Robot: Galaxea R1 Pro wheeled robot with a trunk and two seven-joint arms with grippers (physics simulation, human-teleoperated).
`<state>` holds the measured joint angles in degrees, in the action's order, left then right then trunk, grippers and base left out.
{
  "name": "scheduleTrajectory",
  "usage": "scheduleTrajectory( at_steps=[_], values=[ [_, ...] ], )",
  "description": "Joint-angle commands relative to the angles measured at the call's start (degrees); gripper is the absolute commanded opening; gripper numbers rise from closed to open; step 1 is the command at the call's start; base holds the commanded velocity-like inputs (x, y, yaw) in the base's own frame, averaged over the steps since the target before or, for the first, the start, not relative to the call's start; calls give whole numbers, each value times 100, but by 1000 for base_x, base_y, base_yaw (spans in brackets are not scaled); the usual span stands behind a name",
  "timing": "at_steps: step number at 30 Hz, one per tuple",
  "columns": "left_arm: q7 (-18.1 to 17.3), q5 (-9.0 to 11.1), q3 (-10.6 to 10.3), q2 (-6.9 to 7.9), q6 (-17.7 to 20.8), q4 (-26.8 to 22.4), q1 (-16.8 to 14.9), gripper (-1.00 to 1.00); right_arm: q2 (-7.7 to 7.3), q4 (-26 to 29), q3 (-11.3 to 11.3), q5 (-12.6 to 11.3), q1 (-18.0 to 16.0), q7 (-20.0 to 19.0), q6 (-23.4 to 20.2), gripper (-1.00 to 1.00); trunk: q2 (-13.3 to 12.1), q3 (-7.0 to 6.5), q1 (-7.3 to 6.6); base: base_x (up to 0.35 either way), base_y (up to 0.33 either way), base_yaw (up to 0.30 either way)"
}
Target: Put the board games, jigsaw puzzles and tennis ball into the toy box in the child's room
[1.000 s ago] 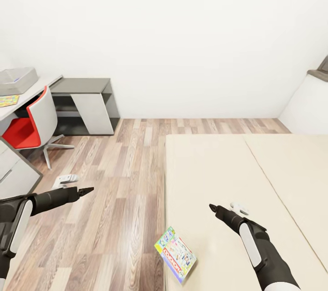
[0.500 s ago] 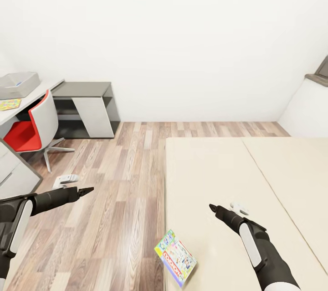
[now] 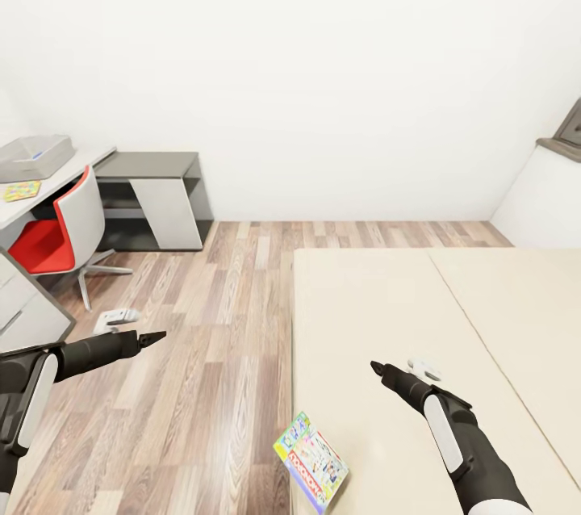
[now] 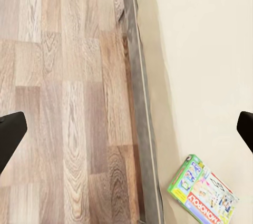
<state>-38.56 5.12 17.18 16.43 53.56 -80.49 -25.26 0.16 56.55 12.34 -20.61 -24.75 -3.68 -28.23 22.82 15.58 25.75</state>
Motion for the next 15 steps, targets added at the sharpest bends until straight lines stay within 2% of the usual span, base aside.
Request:
scheduleTrajectory(
  at_steps=[1,15],
  values=[
    [15,51,4,1,50,-1,-5,100,2,7,14,-13,-4,-19,-33,100,10,1,4,0,0,0],
    [15,51,4,1,50,-1,-5,100,11,7,14,-13,-3,-19,-33,100,10,-128,4,0,0,0]
  ],
)
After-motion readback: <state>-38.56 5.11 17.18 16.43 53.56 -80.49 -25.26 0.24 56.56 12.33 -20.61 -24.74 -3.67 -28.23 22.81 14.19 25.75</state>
